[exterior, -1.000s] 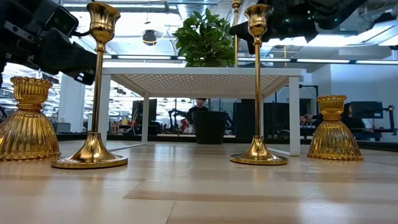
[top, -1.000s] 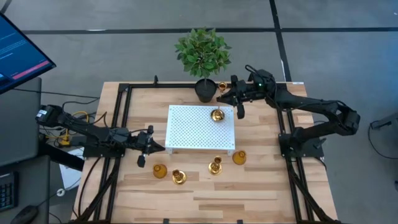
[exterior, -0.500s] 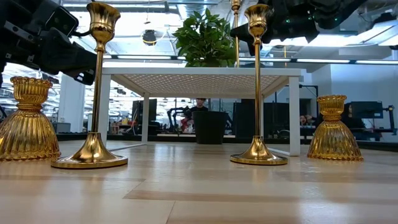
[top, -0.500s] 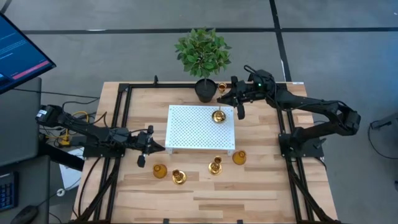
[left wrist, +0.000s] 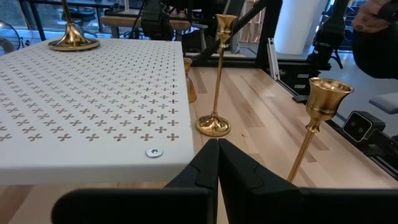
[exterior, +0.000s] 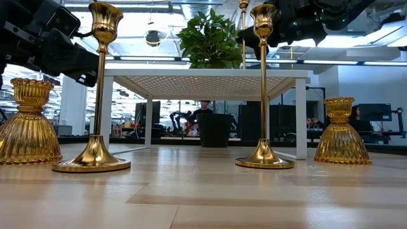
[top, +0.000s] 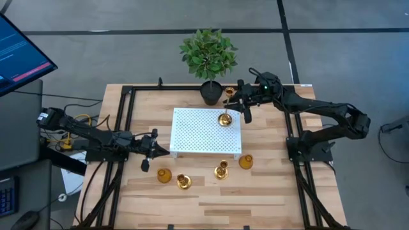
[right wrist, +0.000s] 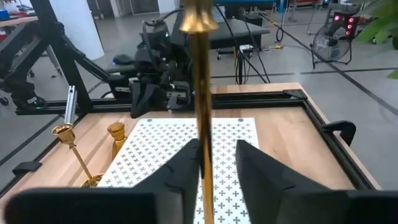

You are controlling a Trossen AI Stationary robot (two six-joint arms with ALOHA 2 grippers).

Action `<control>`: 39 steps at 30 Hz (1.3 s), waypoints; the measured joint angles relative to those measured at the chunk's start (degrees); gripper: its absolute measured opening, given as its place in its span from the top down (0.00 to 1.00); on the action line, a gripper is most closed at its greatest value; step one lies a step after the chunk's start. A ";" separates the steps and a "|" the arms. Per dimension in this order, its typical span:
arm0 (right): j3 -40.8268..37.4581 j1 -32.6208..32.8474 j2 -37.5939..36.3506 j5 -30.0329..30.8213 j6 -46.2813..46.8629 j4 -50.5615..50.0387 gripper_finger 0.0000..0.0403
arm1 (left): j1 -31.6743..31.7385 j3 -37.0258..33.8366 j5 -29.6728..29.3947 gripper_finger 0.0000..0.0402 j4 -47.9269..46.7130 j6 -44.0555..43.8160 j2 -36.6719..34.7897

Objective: Pick & Place candle stick holders
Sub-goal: Put the bottom right gold candle holder on the shelf, then put the right gold candle holder on the shelf

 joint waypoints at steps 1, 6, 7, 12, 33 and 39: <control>0.00 0.00 -0.13 -0.02 -0.01 -0.02 0.71 | 0.00 0.00 0.00 0.98 0.00 0.00 0.02; 0.00 -0.17 -2.59 -0.02 -0.04 -0.17 0.55 | 0.00 -0.01 0.00 0.98 -0.01 0.00 0.01; 0.00 -0.22 -3.36 0.00 -0.11 -0.62 0.53 | 0.00 0.00 0.00 0.98 0.00 0.00 0.00; 0.00 -1.25 -8.55 -0.02 0.02 -5.98 0.42 | 0.00 0.00 0.00 0.98 0.00 0.00 0.00; 0.02 8.01 -32.41 0.02 -0.20 -38.43 0.68 | 0.00 0.00 0.00 0.98 2.83 -0.02 0.00; 0.02 16.38 -33.62 3.89 -2.06 -42.47 0.84 | 0.00 0.00 0.00 0.98 6.35 -0.05 0.00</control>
